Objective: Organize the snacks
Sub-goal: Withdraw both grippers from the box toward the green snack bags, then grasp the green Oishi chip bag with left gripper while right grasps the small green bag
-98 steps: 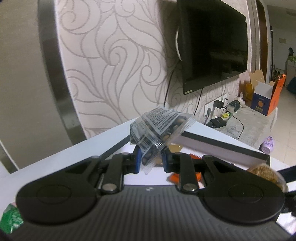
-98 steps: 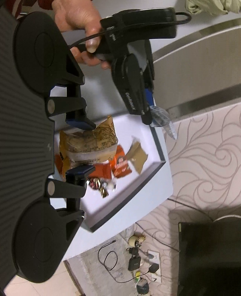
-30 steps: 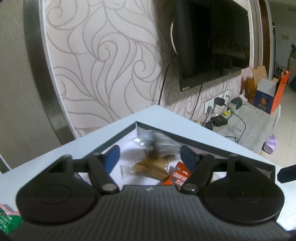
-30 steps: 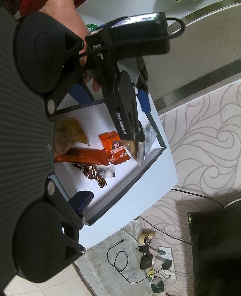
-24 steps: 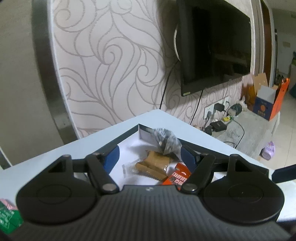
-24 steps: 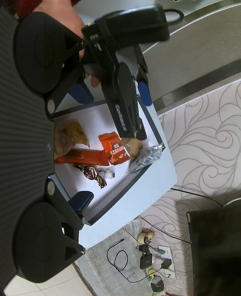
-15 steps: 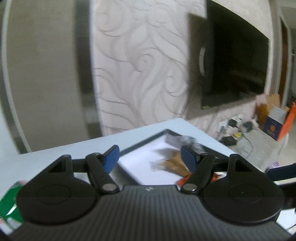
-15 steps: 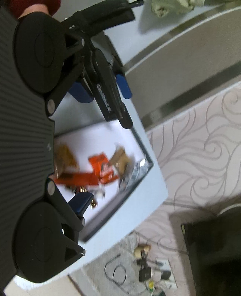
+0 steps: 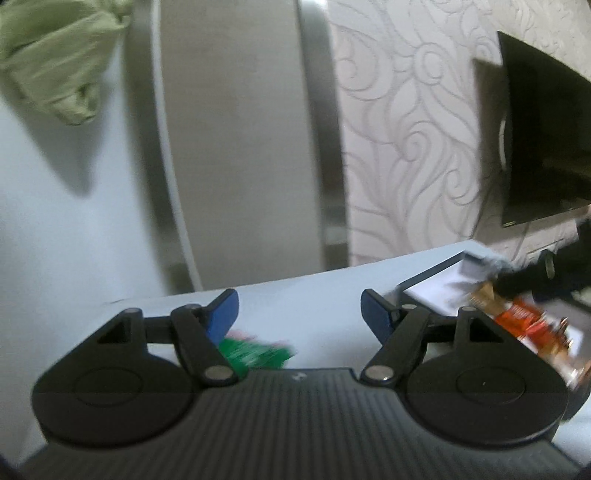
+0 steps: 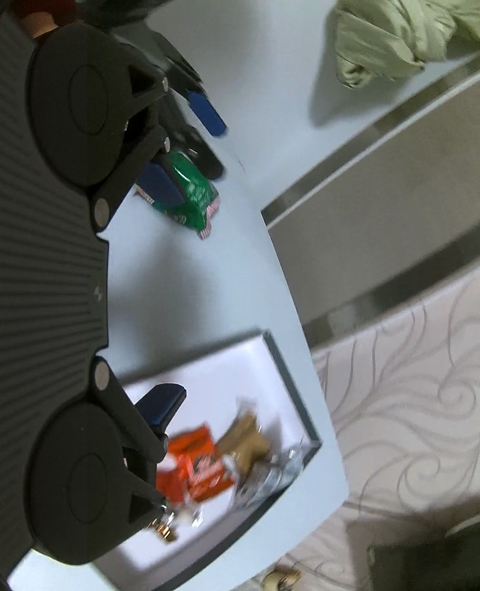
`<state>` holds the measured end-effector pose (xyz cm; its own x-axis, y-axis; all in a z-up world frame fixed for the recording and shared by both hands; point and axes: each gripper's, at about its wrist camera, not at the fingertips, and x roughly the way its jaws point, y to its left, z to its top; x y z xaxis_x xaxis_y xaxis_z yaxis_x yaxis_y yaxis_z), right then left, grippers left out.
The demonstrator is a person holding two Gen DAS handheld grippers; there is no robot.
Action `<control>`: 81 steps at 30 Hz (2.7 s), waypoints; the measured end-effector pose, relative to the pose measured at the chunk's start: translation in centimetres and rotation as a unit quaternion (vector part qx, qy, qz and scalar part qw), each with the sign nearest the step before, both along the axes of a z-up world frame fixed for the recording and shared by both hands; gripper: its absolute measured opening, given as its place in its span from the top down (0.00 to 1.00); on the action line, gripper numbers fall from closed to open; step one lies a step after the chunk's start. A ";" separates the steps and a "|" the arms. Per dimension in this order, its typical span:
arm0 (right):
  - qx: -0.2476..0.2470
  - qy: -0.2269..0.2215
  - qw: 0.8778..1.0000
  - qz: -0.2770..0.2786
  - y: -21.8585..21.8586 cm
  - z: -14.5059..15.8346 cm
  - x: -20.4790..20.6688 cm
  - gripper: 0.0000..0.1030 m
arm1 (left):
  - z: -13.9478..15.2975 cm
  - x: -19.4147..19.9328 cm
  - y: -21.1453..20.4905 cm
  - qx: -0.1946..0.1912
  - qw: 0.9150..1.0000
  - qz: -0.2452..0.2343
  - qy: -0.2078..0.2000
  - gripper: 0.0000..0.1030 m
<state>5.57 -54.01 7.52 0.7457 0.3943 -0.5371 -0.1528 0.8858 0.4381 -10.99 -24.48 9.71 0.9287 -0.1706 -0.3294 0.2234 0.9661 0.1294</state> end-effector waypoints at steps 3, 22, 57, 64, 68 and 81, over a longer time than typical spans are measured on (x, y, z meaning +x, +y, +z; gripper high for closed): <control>0.039 -0.032 0.998 0.024 1.3 0.4 0.9 0.00 | -0.2 -1.1 2.1 0.012 1.000 0.027 -0.002 0.27; -0.094 -0.231 0.968 0.026 11.7 7.4 0.9 0.00 | -1.1 -4.2 10.6 0.018 0.993 0.112 0.028 0.27; -0.138 -0.062 0.975 0.164 20.8 -0.5 3.8 0.00 | -6.5 -0.8 16.4 -0.128 0.973 0.000 0.191 0.42; -0.261 -0.117 0.931 0.227 26.2 -2.9 5.2 0.00 | -5.9 -1.6 18.7 -0.104 0.978 0.016 0.180 0.46; -0.331 -0.127 0.901 0.249 28.9 -4.8 7.1 0.00 | -6.2 -1.6 20.3 -0.115 0.976 0.018 0.182 0.46; -0.353 -0.011 0.907 0.230 30.8 -8.9 15.5 0.00 | -7.0 1.0 21.3 -0.118 0.975 -0.016 0.186 0.44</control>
<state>21.03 -23.18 -1.35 0.6026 0.2296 -0.7643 -0.5796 0.7842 -0.2214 -10.03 -3.21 2.69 0.7449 -0.3092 -0.5912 0.2428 0.9510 -0.1914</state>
